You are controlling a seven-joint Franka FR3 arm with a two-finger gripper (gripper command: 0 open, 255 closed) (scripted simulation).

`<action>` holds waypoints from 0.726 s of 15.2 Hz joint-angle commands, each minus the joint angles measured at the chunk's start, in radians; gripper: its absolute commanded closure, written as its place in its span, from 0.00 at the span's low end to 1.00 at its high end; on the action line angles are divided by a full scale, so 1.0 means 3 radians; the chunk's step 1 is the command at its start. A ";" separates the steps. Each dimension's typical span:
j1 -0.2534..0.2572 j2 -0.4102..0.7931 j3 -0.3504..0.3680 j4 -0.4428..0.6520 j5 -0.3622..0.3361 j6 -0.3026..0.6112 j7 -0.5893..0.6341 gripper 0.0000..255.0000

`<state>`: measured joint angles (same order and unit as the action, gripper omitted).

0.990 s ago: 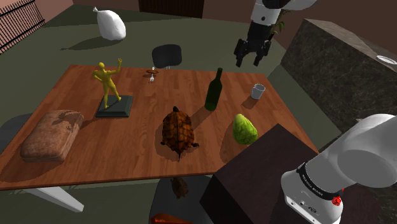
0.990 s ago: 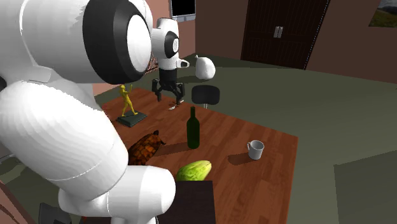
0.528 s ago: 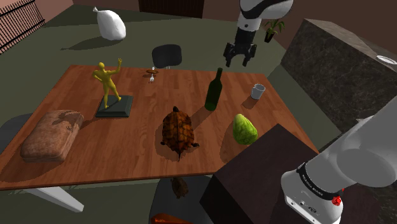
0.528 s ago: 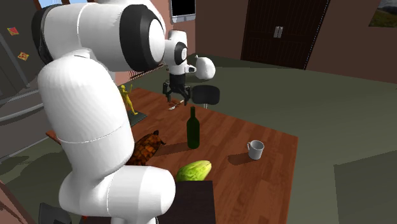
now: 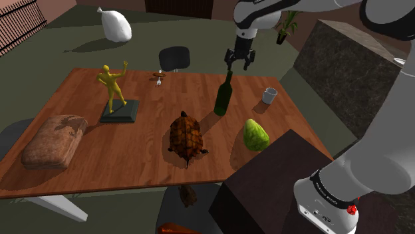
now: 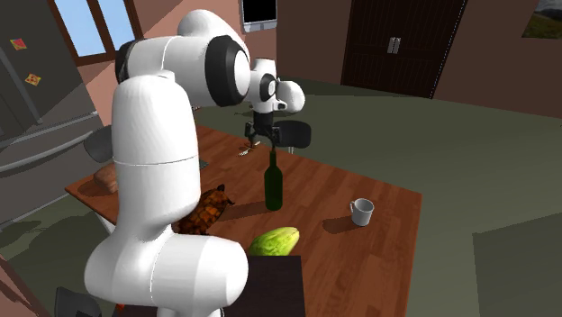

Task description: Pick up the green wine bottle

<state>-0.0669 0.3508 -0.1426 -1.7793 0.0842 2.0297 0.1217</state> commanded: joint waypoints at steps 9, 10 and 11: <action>-0.0152 0.1055 -0.0010 0.1111 0.0090 -0.0063 0.0011 0.00; -0.0152 0.1076 -0.0008 0.1099 0.0093 -0.0031 0.0008 0.00; -0.0153 0.1098 -0.0006 0.1089 0.0096 0.0001 0.0006 0.00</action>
<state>-0.1128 0.6747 -0.1448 -1.4484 0.1121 2.0199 0.1241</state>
